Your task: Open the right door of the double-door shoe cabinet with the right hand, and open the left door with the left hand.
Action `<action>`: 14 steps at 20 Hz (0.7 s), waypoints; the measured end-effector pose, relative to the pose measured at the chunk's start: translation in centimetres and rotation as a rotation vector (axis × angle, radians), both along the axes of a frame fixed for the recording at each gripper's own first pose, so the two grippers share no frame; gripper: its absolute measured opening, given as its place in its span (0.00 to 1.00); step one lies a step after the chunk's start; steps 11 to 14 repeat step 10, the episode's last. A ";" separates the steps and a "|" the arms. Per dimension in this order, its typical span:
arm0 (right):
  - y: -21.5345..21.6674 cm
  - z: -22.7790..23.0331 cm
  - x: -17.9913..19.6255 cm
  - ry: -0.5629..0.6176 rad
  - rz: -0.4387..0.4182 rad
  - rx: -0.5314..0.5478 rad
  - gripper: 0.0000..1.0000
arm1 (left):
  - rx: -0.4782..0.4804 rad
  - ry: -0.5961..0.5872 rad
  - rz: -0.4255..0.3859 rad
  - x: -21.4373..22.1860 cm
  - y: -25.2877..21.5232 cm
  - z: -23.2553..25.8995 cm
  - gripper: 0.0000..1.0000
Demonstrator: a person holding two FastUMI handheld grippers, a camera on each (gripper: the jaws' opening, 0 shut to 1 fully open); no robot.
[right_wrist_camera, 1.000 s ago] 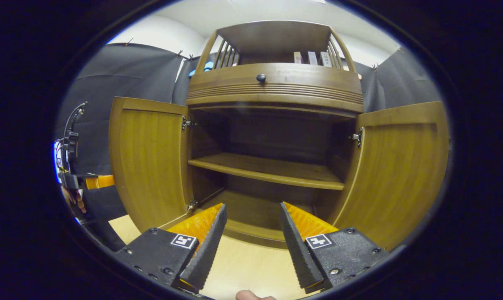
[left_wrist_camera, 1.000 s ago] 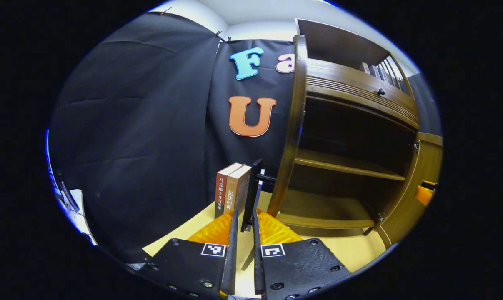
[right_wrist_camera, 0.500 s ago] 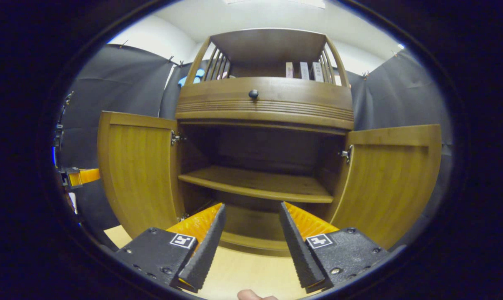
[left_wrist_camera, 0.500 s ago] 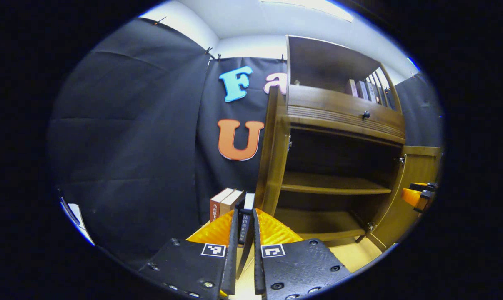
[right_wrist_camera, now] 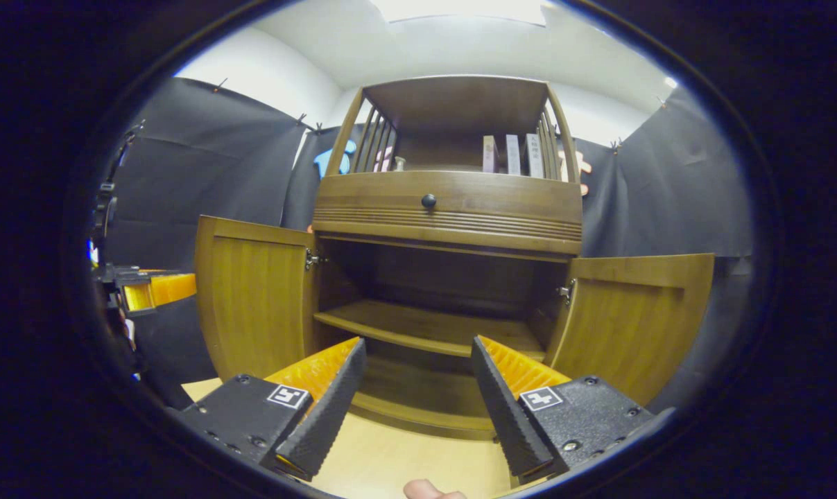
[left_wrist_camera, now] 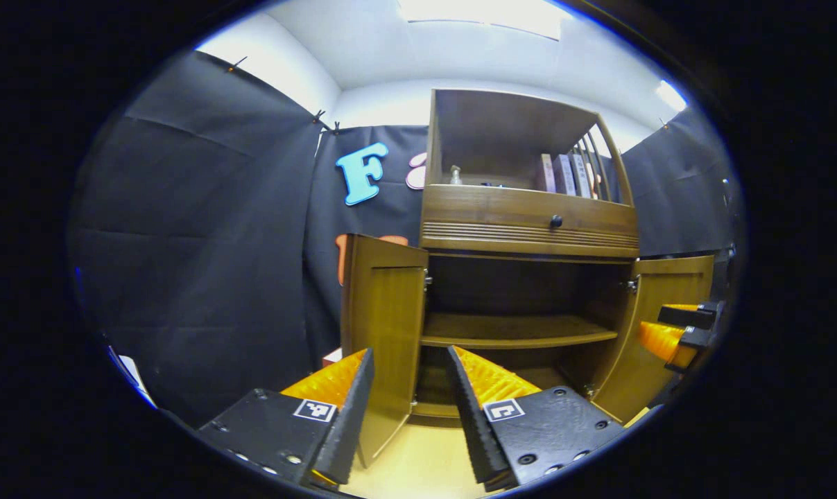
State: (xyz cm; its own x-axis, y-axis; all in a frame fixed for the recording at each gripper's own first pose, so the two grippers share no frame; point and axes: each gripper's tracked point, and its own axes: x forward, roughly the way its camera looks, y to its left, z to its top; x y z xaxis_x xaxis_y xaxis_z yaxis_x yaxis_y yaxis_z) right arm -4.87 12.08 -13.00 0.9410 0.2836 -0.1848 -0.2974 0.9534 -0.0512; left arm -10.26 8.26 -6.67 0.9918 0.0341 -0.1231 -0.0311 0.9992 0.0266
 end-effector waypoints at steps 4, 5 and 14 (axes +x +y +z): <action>-2.1 2.0 -1.8 -0.025 -0.003 0.021 0.96 | 0.034 -0.038 -0.042 -1.5 -3.6 1.7 0.97; -2.6 2.7 -2.3 -0.034 -0.004 0.029 0.96 | 0.040 -0.051 -0.054 -1.9 -4.5 2.2 0.98; -4.8 5.4 -4.0 -0.073 -0.007 0.053 1.00 | 0.078 -0.099 -0.092 -3.9 -8.2 4.7 1.00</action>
